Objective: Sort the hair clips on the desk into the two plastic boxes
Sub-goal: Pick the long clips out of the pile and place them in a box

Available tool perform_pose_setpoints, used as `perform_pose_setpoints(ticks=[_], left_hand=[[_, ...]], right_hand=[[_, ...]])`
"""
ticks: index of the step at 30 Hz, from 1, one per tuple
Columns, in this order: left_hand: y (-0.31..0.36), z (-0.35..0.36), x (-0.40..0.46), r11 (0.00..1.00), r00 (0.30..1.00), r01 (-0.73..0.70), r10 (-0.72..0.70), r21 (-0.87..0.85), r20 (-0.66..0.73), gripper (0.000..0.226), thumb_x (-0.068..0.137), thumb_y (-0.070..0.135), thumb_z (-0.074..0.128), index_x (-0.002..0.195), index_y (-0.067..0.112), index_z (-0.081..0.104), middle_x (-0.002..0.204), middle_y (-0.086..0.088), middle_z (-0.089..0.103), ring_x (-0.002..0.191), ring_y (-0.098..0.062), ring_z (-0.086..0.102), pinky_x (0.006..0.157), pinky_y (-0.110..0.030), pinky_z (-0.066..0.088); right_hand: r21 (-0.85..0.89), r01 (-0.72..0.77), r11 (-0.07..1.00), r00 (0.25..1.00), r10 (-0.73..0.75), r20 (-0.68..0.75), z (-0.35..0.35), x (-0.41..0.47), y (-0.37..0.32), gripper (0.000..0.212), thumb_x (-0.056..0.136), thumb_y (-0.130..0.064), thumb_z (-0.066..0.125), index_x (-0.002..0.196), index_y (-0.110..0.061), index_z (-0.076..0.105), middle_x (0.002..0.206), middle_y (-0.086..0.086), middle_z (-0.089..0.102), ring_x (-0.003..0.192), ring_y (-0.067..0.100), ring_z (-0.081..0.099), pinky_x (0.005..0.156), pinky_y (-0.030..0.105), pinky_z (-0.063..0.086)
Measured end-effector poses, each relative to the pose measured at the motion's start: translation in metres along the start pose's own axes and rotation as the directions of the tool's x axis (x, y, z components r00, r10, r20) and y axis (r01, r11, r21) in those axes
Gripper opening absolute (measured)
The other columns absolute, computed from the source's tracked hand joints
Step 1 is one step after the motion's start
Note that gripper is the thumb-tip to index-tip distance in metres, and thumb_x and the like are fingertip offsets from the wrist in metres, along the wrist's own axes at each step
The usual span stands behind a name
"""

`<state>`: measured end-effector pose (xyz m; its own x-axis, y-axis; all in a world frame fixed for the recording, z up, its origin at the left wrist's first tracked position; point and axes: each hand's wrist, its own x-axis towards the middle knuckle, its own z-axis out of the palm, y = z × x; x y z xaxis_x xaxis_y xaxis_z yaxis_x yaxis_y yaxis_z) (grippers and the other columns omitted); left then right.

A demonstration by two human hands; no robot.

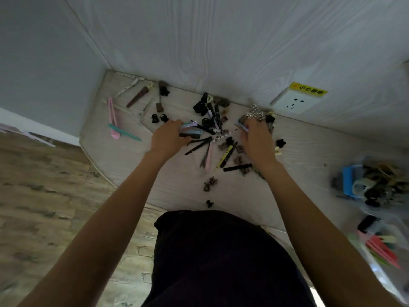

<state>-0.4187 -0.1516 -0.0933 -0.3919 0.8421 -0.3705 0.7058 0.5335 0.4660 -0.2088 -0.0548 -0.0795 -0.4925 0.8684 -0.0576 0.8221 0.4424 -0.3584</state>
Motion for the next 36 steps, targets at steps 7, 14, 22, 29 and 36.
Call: perform_pose_setpoints(ticks=[7, 14, 22, 29, 36], left_hand=[[-0.005, 0.004, -0.012, 1.0, 0.999, -0.009, 0.01, -0.016, 0.037, 0.035, 0.086, 0.032, 0.061, 0.112, 0.008, 0.06, 0.11, -0.017, 0.061, 0.102, -0.031, 0.056, 0.08, -0.034, 0.041], [-0.004, 0.006, -0.02, 0.998, 0.998, -0.065, 0.064, -0.015, -0.013, 0.031, 0.087, 0.026, 0.059, 0.108, 0.003, 0.06, 0.106, -0.018, 0.063, 0.098, -0.033, 0.058, 0.08, -0.036, 0.042], [-0.006, -0.009, -0.005, 0.95, 0.972, -0.237, 0.232, 0.203, 0.048, 0.037, 0.084, 0.027, 0.063, 0.114, 0.007, 0.057, 0.108, -0.015, 0.06, 0.1, -0.031, 0.055, 0.077, -0.034, 0.038], [-0.01, -0.006, 0.003, 0.918, 0.97, -0.242, 0.219, 0.313, 0.107, 0.044, 0.087, 0.036, 0.058, 0.116, 0.004, 0.054, 0.114, -0.016, 0.057, 0.105, -0.031, 0.053, 0.081, -0.035, 0.039], [-0.015, 0.004, -0.003, 0.911, 0.97, -0.239, 0.212, 0.335, 0.116, 0.042, 0.093, 0.033, 0.049, 0.121, 0.002, 0.049, 0.123, -0.017, 0.052, 0.114, -0.031, 0.046, 0.088, -0.037, 0.036]], right_hand=[[0.06, 0.122, 0.991, 0.99, -0.118, -0.071, -0.003, -0.018, -0.031, 0.018, 0.096, -0.022, 0.045, 0.098, -0.007, 0.055, 0.08, 0.005, 0.053, 0.078, 0.019, 0.043, 0.058, 0.032, 0.036], [0.009, -0.056, 0.998, 0.995, 0.056, -0.076, -0.012, -0.01, -0.015, 0.024, 0.097, -0.026, 0.042, 0.097, -0.006, 0.055, 0.073, 0.002, 0.048, 0.065, 0.02, 0.047, 0.057, 0.029, 0.03], [0.1, -0.061, 0.993, 0.995, 0.068, -0.071, -0.029, 0.003, 0.0, 0.021, 0.095, -0.026, 0.049, 0.084, -0.009, 0.054, 0.07, 0.005, 0.049, 0.063, 0.02, 0.044, 0.056, 0.028, 0.026], [-0.035, 0.093, 0.995, 0.987, -0.087, 0.137, 0.01, 0.02, -0.029, 0.022, 0.093, -0.024, 0.051, 0.095, -0.003, 0.058, 0.091, 0.015, 0.059, 0.081, 0.029, 0.055, 0.062, 0.029, 0.032], [-0.078, 0.135, 0.988, 0.991, -0.134, 0.026, 0.012, 0.011, -0.02, 0.026, 0.097, -0.022, 0.043, 0.099, 0.001, 0.056, 0.093, 0.018, 0.059, 0.081, 0.032, 0.056, 0.061, 0.03, 0.034]])
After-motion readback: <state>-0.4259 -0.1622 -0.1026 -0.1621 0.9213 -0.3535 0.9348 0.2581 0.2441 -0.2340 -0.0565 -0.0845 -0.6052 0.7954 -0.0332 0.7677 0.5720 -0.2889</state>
